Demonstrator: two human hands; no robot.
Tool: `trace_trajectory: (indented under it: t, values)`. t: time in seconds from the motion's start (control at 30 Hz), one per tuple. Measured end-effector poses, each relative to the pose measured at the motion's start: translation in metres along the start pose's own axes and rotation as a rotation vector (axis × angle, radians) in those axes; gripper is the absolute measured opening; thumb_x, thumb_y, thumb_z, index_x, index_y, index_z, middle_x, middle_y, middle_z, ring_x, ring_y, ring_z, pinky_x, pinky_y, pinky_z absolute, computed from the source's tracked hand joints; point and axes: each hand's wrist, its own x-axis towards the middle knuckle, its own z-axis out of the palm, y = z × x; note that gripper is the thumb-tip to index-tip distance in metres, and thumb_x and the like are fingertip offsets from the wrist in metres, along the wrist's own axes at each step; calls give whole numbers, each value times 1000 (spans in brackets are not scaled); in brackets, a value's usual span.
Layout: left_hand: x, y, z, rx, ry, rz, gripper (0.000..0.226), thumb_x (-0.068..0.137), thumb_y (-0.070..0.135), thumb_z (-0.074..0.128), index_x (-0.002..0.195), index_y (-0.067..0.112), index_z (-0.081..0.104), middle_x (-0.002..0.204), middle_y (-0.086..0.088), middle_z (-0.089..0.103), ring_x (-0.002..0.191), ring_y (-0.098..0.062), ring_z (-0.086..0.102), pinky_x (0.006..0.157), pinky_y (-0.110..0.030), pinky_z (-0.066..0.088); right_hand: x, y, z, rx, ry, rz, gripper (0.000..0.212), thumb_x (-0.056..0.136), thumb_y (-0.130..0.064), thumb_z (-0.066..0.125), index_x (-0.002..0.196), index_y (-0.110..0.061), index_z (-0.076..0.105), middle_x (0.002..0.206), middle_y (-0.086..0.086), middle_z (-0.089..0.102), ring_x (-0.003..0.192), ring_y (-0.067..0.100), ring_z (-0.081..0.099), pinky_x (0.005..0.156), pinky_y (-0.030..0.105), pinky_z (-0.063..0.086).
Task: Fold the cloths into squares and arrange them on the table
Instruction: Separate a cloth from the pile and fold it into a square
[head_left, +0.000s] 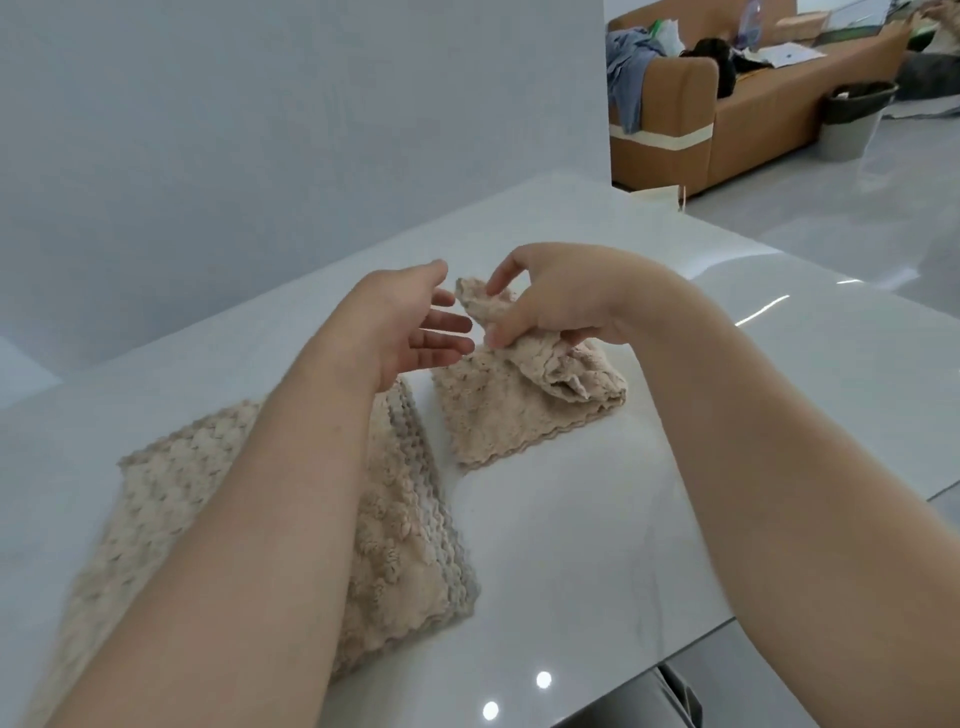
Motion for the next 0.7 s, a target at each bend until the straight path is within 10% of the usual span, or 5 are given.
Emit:
trace_trajectory:
  t: [0.27, 0.4, 0.57, 0.7]
  values:
    - [17, -44, 3, -64, -57, -42, 50, 90, 49, 70, 110, 3, 69, 91, -18, 76, 77, -30, 75, 69, -36, 61, 4, 2, 22, -239, -54, -16, 66, 76, -25, 87, 132, -25, 52, 98, 0, 63, 76, 19, 70, 62, 33, 59]
    - [19, -63, 10, -104, -7, 36, 16, 89, 16, 75, 94, 0, 74, 73, -9, 73, 63, -19, 69, 62, -29, 59, 9, 10, 22, 1, -146, 7, 57, 85, -32, 81, 130, -17, 49, 86, 9, 77, 62, 22, 71, 65, 38, 61]
    - [26, -77, 14, -77, 118, 129, 8, 89, 16, 76, 87, 9, 72, 79, -8, 76, 74, -24, 74, 76, -41, 63, 29, 32, 5, -450, 325, -95, 41, 100, -47, 52, 132, -21, 55, 102, 1, 70, 86, 19, 61, 78, 34, 45]
    - [28, -84, 17, 18, 207, 236, 21, 84, 31, 76, 100, 17, 73, 94, -3, 76, 88, -21, 74, 86, -44, 61, 43, 51, 3, -564, 205, -91, 39, 105, -44, 46, 121, -16, 67, 108, 5, 68, 104, 25, 60, 88, 34, 46]
